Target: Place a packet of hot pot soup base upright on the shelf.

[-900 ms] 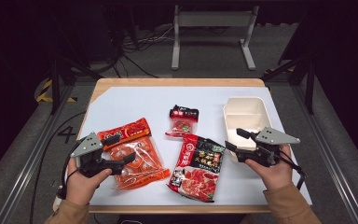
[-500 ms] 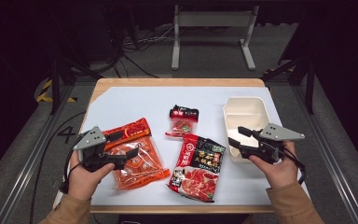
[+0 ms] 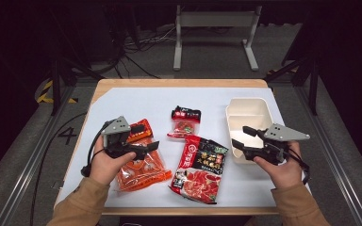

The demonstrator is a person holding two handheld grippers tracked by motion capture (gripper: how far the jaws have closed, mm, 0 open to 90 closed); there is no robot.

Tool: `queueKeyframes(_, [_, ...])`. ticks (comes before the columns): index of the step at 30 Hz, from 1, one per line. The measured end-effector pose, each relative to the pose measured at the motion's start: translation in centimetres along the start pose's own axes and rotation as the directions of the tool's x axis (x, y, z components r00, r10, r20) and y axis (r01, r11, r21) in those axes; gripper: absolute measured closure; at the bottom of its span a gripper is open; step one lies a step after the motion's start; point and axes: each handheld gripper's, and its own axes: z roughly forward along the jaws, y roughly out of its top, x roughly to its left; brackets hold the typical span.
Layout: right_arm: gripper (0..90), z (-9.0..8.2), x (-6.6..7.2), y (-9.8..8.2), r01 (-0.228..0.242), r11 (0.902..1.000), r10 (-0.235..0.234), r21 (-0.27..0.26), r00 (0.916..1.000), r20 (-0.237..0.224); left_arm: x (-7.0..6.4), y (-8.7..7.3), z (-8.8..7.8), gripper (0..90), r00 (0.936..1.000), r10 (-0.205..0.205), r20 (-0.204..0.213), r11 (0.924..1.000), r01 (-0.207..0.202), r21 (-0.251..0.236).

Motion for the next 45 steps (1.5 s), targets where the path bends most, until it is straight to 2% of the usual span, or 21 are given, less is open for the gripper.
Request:
queueKeyframes(5, [36.6, -0.1, -0.1, 0.0, 0.004, 1.0000, -0.004, 0.004, 1.0000, -0.002, 0.0, 0.6, 2.3, 14.3, 0.9982, -0.032, 0.050, 0.9989, 0.031, 0.034])
queueKeyframes(7, [37.1, -0.1, -0.2, 0.0, 0.005, 1.0000, -0.005, 0.004, 1.0000, -0.003, 0.2, 0.7, 3.2, 13.6, 0.9929, -0.069, 0.097, 0.9974, 0.067, 0.028])
queueKeyframes(8, [37.7, -0.1, -0.2, 0.0, 0.001, 1.0000, -0.001, 0.000, 1.0000, -0.006, 0.2, 0.7, 3.7, 13.6, 0.9883, -0.093, 0.121, 0.9956, 0.090, 0.028])
queueKeyframes(9, [37.7, -0.2, -0.2, 0.0, -0.016, 0.9998, 0.016, -0.009, 0.9997, -0.020, 0.2, 0.7, 4.2, 13.4, 0.9850, -0.103, 0.138, 0.9944, 0.099, 0.038])
queueKeyframes(10, [37.7, -0.2, -0.3, 0.1, -0.042, 0.9989, 0.041, -0.020, 0.9980, -0.047, 0.2, 0.7, 4.6, 13.2, 0.9854, -0.099, 0.138, 0.9946, 0.094, 0.043])
queueKeyframes(13, [37.7, -0.5, -0.3, 0.1, -0.053, 0.9982, 0.051, -0.029, 0.9973, -0.052, 0.2, 0.8, 5.4, 12.7, 0.9858, -0.095, 0.138, 0.9946, 0.089, 0.053])
queueKeyframes(14, [37.7, -0.6, -0.3, 0.1, -0.049, 0.9983, 0.048, -0.030, 0.9979, -0.043, 0.2, 0.9, 6.1, 12.7, 0.9856, -0.097, 0.139, 0.9944, 0.090, 0.055])
queueKeyframes(16, [37.7, -1.1, -0.4, 0.0, -0.052, 0.9980, 0.051, -0.036, 0.9982, -0.031, 0.2, 1.1, 6.8, 12.4, 0.9894, -0.088, 0.116, 0.9944, 0.081, 0.068])
queueKeyframes(19, [38.5, -1.6, -0.6, -0.2, -0.052, 0.9980, 0.052, -0.037, 0.9987, -0.001, 0.2, 1.0, 8.2, 11.7, 0.9944, -0.056, 0.089, 0.9938, 0.046, 0.101])
queueKeyframes(26, [38.7, -2.5, -0.5, -0.4, -0.043, 0.9984, 0.044, -0.036, 0.9984, 0.035, 0.0, 0.3, 10.7, 12.1, 0.9918, -0.075, 0.103, 0.9891, 0.061, 0.134])
queueKeyframes(29, [38.5, -2.8, -0.5, -0.4, -0.044, 0.9984, 0.046, -0.037, 0.9981, 0.043, -0.1, 0.2, 11.3, 15.1, 0.9880, -0.101, 0.117, 0.9858, 0.083, 0.146])
queueKeyframes(32, [38.4, -2.9, -0.4, -0.5, -0.040, 0.9987, 0.041, -0.033, 0.9980, 0.048, 0.0, 0.2, 11.7, 16.9, 0.9862, -0.108, 0.126, 0.9830, 0.087, 0.162])
queueKeyframes(35, [38.3, -2.8, -0.4, -0.5, -0.035, 0.9990, 0.037, -0.028, 0.9980, 0.051, -0.1, 0.0, 12.2, 20.1, 0.9870, -0.104, 0.123, 0.9758, 0.077, 0.205])
queueKeyframes(38, [38.2, -2.7, -0.4, -0.6, -0.026, 0.9995, 0.027, -0.016, 0.9981, 0.056, -0.2, -0.2, 12.7, 25.5, 0.9836, -0.116, 0.138, 0.9624, 0.077, 0.260])
queueKeyframes(39, [38.2, -2.6, -0.4, -0.6, -0.021, 0.9997, 0.022, -0.016, 0.9982, 0.056, -0.3, -0.2, 12.9, 26.3, 0.9837, -0.122, 0.131, 0.9552, 0.081, 0.285])
queueKeyframes(41, [38.1, -2.5, -0.4, -0.6, -0.020, 0.9997, 0.021, -0.010, 0.9983, 0.054, -0.4, -0.4, 13.3, 26.8, 0.9851, -0.122, 0.122, 0.9475, 0.079, 0.310])
queueKeyframes(42, [38.1, -2.5, -0.4, -0.6, -0.022, 0.9997, 0.022, -0.011, 0.9984, 0.052, -0.4, -0.4, 13.3, 27.5, 0.9851, -0.122, 0.122, 0.9475, 0.079, 0.310])
queueKeyframes(45, [37.9, -2.4, -0.3, -0.6, -0.019, 0.9998, 0.020, -0.010, 0.9986, 0.049, -0.3, -0.5, 13.8, 27.8, 0.9886, -0.122, 0.088, 0.9315, 0.083, 0.354])
